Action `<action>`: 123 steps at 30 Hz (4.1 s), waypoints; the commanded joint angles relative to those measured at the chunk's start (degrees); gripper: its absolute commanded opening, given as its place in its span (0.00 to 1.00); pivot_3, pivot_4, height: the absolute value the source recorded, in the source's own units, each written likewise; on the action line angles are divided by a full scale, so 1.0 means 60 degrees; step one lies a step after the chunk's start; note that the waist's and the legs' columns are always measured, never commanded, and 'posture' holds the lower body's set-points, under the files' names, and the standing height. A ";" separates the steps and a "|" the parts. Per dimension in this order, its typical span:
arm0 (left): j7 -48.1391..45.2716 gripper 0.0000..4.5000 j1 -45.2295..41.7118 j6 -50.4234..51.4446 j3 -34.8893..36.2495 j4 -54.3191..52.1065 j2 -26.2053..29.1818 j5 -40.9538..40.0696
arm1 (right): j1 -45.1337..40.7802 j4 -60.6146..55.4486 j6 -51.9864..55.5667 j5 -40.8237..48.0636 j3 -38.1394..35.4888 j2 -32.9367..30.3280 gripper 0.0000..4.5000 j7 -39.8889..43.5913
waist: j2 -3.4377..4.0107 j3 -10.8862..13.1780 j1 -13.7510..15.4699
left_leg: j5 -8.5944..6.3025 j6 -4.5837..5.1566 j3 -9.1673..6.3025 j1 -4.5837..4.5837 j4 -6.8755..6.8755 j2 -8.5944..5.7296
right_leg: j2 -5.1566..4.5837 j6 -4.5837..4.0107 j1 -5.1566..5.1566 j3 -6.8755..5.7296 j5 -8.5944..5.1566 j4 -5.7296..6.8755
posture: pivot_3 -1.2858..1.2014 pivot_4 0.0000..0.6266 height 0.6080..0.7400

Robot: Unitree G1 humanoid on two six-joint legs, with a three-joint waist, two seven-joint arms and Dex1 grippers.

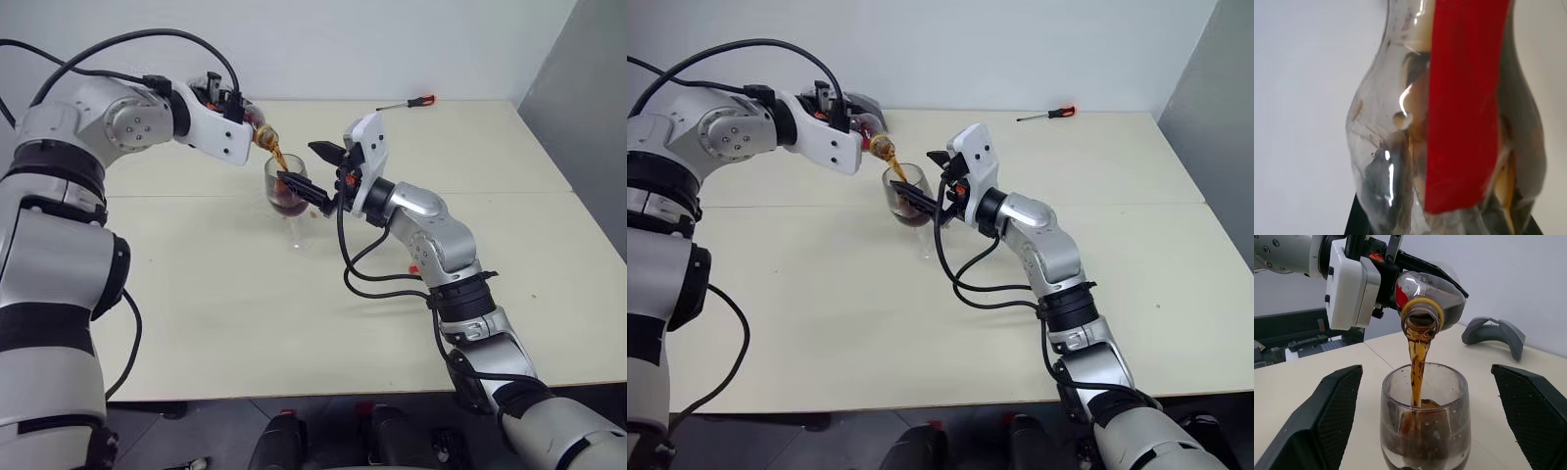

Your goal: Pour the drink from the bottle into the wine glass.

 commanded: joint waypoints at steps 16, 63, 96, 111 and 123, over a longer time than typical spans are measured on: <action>0.0433 0.22 -0.0634 0.0082 -0.0109 0.0039 0.0209 0.0138 | -0.0293 -0.0224 -0.0293 0.0012 -0.0203 -0.0030 1.00 0.0017 | 0.0000 0.0000 -0.0002 | 0.0000 0.0000 0.0003 0.0000 0.0003 -0.0001 | 0.0000 0.0000 -0.0002 0.0001 0.0000 0.0005 | 0.52 0.24 1.00; -0.2725 0.22 0.3067 0.5715 0.6191 -0.2252 -0.1193 -0.7373 | 0.1744 -0.2453 0.0108 0.0062 0.0296 -0.1658 1.00 0.1354 | -0.0006 -0.0004 -0.0166 | 0.0001 -0.0003 -0.0011 -0.0002 0.0029 0.0003 | -0.0010 0.0002 -0.0012 0.0024 -0.0002 0.0050 | 0.52 0.24 1.00; 0.0883 0.64 1.0029 0.8267 0.8343 -0.7730 -0.3889 -0.9880 | 0.5264 -0.5477 -0.0206 0.0967 0.0653 -0.3105 1.00 0.1971 | -0.0052 -0.0039 0.0117 | -0.0002 0.0001 -0.0034 0.0037 0.0031 0.0004 | -0.0009 0.0002 0.0061 0.0013 -0.0001 0.0018 | 0.52 0.24 1.00; 0.1483 0.99 1.3485 1.1129 0.8410 -1.3559 -0.4137 -1.0640 | 0.5865 -0.6050 0.0258 0.1248 0.0347 -0.3599 1.00 0.1805 | -0.0052 -0.0040 0.0139 | -0.0006 0.0007 -0.0045 0.0036 0.0026 0.0009 | -0.0010 0.0000 0.0079 0.0013 0.0000 -0.0012 | 0.52 0.24 1.00; 0.3864 0.99 1.6767 1.4612 0.6868 -1.9683 -0.5283 -0.9853 | 0.8274 -0.7379 0.1110 -0.1157 -0.0869 -0.1891 1.00 -0.3538 | -0.0021 -0.0078 0.0326 | -0.0029 0.0044 -0.0038 0.0064 0.0020 0.0009 | 0.0000 0.0003 0.0114 0.0028 -0.0002 -0.0018 | 0.52 0.24 1.00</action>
